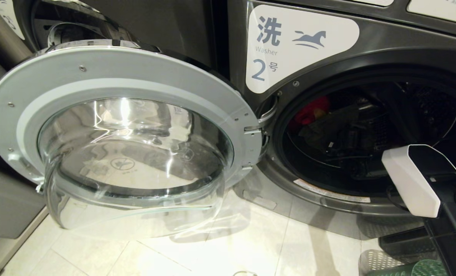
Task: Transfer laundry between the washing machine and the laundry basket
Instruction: Pick a cloth and place it into the basket
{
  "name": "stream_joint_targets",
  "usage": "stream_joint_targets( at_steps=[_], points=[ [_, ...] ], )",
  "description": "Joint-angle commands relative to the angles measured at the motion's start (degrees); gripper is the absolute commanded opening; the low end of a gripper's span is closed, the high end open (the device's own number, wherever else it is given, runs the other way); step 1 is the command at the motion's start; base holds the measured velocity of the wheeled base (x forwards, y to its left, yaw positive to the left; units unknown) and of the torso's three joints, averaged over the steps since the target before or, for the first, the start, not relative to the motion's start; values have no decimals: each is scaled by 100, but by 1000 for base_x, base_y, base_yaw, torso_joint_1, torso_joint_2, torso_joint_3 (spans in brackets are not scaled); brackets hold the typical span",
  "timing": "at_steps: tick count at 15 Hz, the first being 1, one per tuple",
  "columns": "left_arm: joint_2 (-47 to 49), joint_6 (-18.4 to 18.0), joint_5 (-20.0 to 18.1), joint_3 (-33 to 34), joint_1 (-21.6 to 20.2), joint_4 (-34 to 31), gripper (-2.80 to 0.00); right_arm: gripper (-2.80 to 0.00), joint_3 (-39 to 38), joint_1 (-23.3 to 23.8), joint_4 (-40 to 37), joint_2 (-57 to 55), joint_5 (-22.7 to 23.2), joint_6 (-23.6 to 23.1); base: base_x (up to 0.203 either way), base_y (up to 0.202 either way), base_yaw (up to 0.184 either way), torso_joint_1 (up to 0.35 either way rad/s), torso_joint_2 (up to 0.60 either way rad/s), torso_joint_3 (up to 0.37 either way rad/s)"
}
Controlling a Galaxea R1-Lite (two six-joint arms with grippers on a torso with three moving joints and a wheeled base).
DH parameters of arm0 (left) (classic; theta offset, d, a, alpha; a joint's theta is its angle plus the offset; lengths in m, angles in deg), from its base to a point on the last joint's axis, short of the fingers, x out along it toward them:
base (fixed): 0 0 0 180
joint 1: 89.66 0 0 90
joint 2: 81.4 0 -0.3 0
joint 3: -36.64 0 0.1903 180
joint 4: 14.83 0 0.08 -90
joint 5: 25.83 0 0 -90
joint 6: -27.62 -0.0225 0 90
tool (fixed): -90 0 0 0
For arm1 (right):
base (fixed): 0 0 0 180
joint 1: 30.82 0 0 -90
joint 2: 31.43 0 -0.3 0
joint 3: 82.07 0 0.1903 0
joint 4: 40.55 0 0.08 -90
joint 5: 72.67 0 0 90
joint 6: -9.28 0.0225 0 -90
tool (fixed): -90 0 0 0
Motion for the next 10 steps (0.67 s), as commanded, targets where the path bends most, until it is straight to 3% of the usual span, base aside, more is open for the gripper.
stream_joint_targets(
  at_steps=[1, 10],
  points=[
    [7, 0, 0, 0, 0, 0, -280, 0, 6, -83, 19, -3, 23, 1, 0, 0, 0, 0, 0, 0],
    [7, 0, 0, 0, 0, 0, -280, 0, 6, -83, 74, -2, 58, 14, 0, 0, 0, 0, 0, 0]
  ],
)
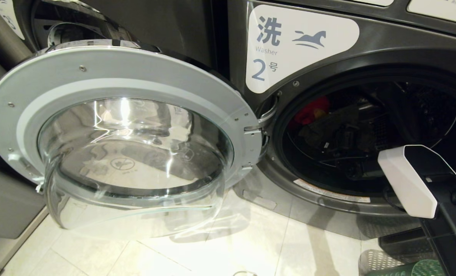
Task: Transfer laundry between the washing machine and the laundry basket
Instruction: Pick a cloth and place it into the basket
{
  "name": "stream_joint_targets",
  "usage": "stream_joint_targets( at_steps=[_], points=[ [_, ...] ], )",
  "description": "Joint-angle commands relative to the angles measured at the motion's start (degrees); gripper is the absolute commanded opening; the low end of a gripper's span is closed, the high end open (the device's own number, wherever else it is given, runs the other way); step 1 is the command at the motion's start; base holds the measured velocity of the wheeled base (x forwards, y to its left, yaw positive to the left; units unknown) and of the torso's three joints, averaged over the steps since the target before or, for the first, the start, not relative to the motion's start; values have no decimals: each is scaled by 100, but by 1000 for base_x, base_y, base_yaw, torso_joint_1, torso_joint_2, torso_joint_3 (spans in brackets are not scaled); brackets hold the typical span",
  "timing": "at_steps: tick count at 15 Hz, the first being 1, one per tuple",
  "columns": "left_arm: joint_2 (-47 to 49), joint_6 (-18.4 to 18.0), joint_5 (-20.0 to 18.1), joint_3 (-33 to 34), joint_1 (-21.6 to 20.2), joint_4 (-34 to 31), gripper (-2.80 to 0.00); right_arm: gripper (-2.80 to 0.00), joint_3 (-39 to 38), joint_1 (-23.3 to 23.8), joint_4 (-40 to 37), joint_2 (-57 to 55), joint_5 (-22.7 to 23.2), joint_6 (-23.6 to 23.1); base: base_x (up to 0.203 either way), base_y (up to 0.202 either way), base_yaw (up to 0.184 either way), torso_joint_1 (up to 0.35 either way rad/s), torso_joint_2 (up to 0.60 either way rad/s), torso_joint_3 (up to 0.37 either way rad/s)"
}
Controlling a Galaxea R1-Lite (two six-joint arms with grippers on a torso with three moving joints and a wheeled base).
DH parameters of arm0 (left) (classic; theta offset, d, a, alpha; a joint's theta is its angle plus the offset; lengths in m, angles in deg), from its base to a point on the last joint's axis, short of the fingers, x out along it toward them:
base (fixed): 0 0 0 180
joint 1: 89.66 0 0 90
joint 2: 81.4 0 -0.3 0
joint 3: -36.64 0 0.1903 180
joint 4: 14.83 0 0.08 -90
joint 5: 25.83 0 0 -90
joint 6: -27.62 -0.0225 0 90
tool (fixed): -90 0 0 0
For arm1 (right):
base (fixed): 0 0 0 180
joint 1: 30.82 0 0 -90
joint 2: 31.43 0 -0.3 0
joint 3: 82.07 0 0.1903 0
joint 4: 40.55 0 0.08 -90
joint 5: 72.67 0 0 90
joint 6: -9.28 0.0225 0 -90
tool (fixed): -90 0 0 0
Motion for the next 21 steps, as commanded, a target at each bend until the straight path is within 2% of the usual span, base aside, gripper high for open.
stream_joint_targets(
  at_steps=[1, 7, 12, 21],
  points=[
    [7, 0, 0, 0, 0, 0, -280, 0, -5, 0, 148, 5, -14, 16, 0, 0, 0, 0, 0, 0],
    [7, 0, 0, 0, 0, 0, -280, 0, 1, -19, 270, 92, 65, -53, 0, 0, 0, 0, 0, 0],
    [7, 0, 0, 0, 0, 0, -280, 0, 1, -19, 517, 172, 56, -452, 0, 0, 0, 0, 0, 0],
    [7, 0, 0, 0, 0, 0, -280, 0, -34, -19, 581, 295, -5, -523, 0, 0, 0, 0, 0, 0]
  ],
)
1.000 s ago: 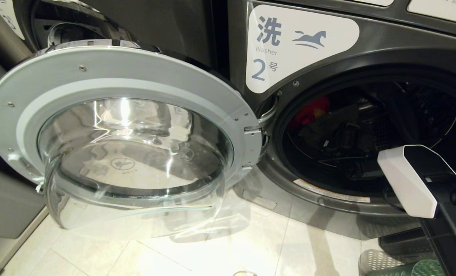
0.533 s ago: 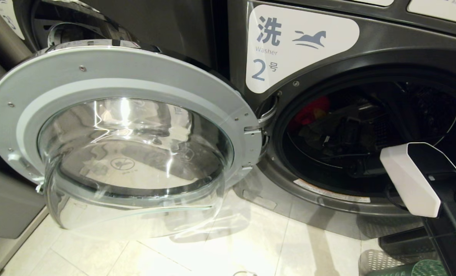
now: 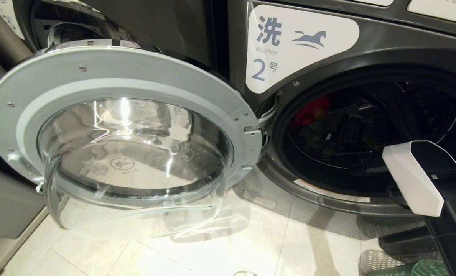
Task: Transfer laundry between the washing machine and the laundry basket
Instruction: Pick a cloth and place it into the basket
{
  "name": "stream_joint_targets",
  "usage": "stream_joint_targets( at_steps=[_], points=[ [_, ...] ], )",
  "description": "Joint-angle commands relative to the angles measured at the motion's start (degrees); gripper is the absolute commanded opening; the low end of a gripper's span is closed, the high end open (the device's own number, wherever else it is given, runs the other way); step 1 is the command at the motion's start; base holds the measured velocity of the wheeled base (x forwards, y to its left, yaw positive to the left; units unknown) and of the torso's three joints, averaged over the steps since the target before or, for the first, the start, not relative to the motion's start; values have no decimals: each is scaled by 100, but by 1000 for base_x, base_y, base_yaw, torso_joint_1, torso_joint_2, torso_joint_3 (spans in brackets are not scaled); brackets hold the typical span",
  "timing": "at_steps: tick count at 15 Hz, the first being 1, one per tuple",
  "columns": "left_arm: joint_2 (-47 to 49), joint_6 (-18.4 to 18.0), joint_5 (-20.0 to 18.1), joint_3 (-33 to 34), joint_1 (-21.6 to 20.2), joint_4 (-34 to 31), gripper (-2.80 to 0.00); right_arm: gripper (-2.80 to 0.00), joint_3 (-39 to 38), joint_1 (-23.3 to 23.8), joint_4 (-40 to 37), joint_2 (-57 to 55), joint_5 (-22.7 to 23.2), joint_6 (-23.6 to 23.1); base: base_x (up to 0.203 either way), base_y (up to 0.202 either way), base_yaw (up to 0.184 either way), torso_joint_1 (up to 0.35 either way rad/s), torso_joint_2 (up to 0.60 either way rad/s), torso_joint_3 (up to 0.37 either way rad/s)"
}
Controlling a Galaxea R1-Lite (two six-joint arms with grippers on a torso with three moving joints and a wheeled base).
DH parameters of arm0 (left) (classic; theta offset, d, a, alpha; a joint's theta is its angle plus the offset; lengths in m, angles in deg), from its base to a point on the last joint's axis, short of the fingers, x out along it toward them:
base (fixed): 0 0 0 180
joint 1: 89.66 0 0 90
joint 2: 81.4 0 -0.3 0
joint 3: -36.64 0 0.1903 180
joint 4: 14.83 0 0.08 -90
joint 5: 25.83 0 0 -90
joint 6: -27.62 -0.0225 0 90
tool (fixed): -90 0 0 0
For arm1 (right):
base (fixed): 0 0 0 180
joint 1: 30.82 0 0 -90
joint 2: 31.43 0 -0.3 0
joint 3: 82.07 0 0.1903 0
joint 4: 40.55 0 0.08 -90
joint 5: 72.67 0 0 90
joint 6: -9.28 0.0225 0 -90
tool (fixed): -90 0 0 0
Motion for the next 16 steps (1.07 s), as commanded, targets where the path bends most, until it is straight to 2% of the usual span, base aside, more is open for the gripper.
stream_joint_targets(
  at_steps=[1, 5, 13, 16],
  points=[
    [7, 0, 0, 0, 0, 0, -280, 0, -16, 1, 18, 63, -11, -39, 0, 0, 0, 0, 0, 0],
    [7, 0, 0, 0, 0, 0, -280, 0, -45, -5, 35, 75, -3, -254, 0, 0, 0, 0, 0, 0],
    [7, -27, -9, 0, 0, 0, -280, 0, -73, -21, 20, 113, -19, -280, 0, 0, 0, 0, 0, 0],
    [7, 9, 8, 0, 0, 0, -280, 0, -305, -172, -10, 433, -27, -302, 0, 0, 0, 0, 0, 0]
  ],
)
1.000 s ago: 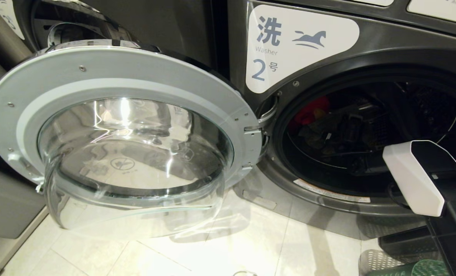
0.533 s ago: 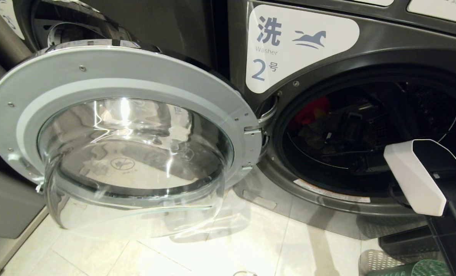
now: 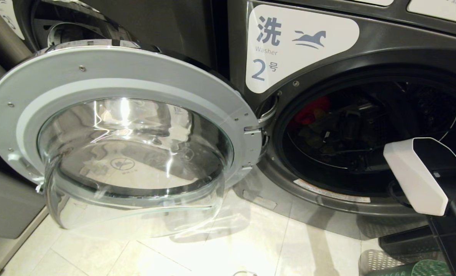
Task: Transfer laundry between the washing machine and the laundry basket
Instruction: Pick a cloth and place it into the basket
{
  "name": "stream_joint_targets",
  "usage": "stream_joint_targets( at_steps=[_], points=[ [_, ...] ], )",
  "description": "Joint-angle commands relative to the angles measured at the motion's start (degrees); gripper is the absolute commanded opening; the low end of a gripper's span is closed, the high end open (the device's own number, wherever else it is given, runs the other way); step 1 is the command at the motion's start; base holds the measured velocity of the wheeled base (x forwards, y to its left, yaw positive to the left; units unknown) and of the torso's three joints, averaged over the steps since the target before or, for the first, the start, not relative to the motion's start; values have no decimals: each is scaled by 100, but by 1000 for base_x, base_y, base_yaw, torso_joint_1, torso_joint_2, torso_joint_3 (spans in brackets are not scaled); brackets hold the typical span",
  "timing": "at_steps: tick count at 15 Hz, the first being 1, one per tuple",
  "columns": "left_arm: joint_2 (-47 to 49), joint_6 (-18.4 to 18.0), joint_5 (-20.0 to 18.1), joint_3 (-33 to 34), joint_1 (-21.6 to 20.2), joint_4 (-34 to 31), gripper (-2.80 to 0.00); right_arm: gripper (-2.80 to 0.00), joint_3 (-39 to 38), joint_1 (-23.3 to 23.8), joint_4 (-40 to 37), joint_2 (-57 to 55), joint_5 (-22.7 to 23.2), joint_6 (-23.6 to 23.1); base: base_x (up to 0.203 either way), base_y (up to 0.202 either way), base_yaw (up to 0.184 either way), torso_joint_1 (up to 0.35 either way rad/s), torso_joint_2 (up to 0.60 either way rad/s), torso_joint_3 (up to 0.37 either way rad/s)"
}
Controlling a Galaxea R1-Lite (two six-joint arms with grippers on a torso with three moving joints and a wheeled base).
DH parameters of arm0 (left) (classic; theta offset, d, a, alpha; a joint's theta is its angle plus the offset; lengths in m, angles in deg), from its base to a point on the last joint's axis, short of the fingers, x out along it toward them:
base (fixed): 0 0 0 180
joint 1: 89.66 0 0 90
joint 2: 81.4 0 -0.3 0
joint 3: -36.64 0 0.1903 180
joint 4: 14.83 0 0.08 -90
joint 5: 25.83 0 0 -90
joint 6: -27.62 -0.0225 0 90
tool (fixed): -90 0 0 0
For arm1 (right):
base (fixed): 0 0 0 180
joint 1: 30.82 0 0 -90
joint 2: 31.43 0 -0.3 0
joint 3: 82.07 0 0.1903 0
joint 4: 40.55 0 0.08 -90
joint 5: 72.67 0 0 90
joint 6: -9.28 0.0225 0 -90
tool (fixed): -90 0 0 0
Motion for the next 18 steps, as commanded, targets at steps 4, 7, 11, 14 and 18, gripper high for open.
stream_joint_targets(
  at_steps=[4, 7, 11, 14, 18],
  points=[
    [7, 4, -4, 0, 0, 9, -280, 0, -1249, -396, 36, 1116, 13, 16, 0, 0, 0, 0, 0, 0],
    [7, -6, -13, 0, 0, 9, -280, 0, -2194, -579, 76, 1922, -18, 35, 0, 0, 0, 0, 0, 0],
    [7, -14, -4, 0, 0, 9, -280, 0, -3974, -876, 421, 3183, -20, 20, 0, 0, 0, 0, 0, 0],
    [7, -5, -4, 0, 0, 0, -280, 0, -5027, -1064, 635, 3921, -27, 37, 0, 0, 0, 0, 0, 0],
    [7, -31, -13, 0, 0, 0, -280, 0, -6274, -1152, 1028, 4540, -28, 45, 0, 0, 0, 0, 0, 0]
  ],
)
